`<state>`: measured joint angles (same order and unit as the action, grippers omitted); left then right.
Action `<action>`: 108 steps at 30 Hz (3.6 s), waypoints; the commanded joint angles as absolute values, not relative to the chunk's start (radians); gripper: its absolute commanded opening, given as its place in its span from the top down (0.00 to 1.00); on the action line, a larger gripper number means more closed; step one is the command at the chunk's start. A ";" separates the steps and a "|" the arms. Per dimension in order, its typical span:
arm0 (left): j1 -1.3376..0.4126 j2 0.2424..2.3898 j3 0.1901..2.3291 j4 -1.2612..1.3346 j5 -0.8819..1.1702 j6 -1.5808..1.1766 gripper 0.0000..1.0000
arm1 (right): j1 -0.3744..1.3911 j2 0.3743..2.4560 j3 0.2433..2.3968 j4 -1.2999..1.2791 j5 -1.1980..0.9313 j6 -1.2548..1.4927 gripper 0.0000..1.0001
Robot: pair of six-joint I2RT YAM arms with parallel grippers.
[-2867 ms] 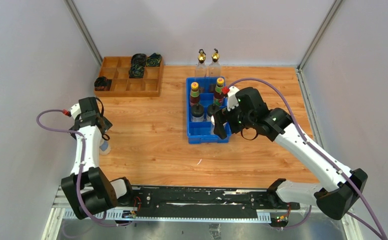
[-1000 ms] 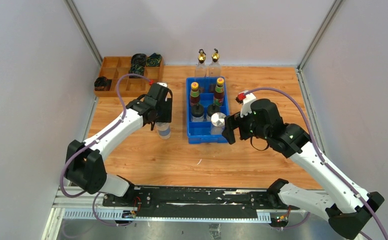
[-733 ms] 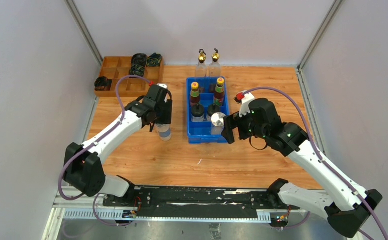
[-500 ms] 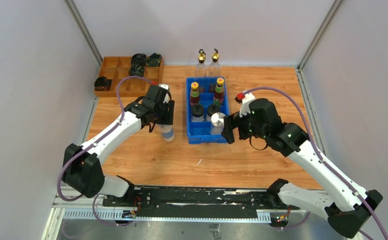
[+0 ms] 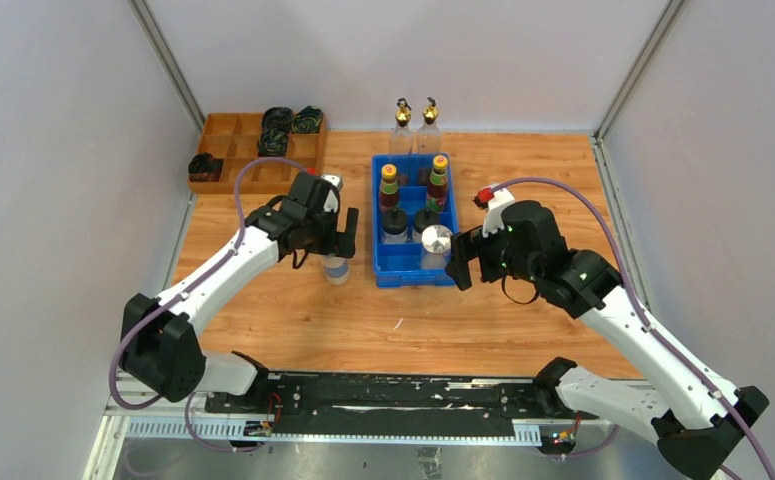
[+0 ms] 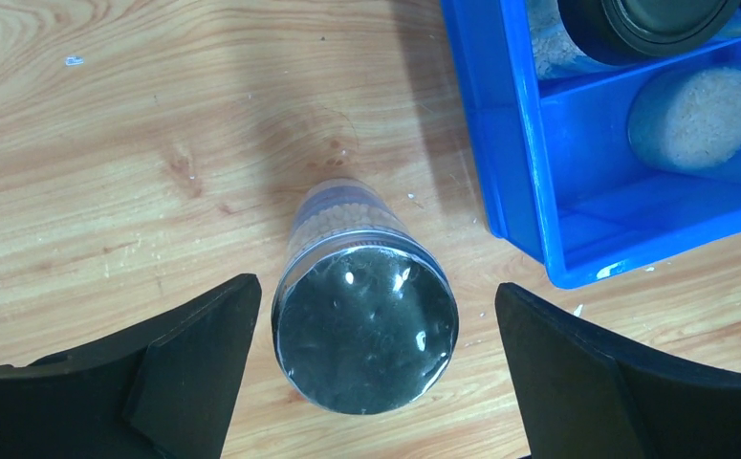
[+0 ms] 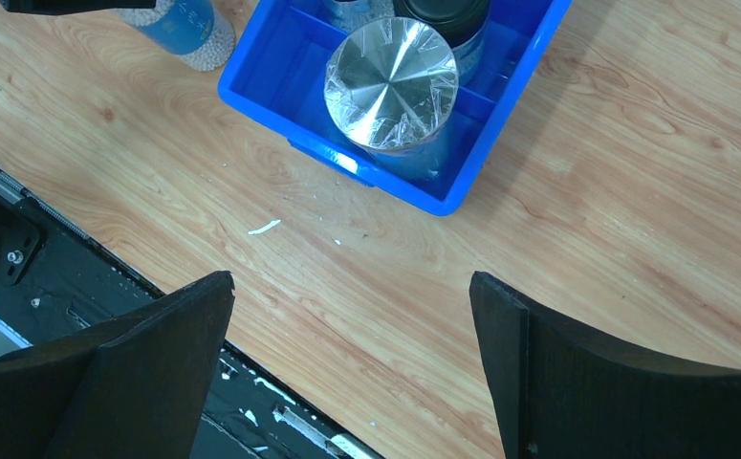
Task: Organize the condiment bottles
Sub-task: Move the bottle to the center of the board, then pick up the bottle from the center of the board, then place the bottle in the storage box.
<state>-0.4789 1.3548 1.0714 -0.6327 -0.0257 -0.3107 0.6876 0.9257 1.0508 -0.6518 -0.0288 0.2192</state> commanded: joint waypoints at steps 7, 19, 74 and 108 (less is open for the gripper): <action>-0.461 1.312 1.069 -0.645 0.021 -0.307 0.00 | 0.698 0.918 1.031 -0.650 -0.002 0.234 0.00; -0.440 1.297 1.056 -0.649 0.047 -0.314 0.00 | 0.699 0.899 1.011 -0.645 0.000 0.240 0.00; -0.610 1.455 1.683 -0.867 0.239 -0.321 0.79 | 0.699 0.852 0.974 -0.653 0.034 0.249 0.00; -0.792 1.572 1.259 -0.474 0.003 -0.336 0.72 | 0.699 0.817 0.933 -0.670 0.043 0.242 0.00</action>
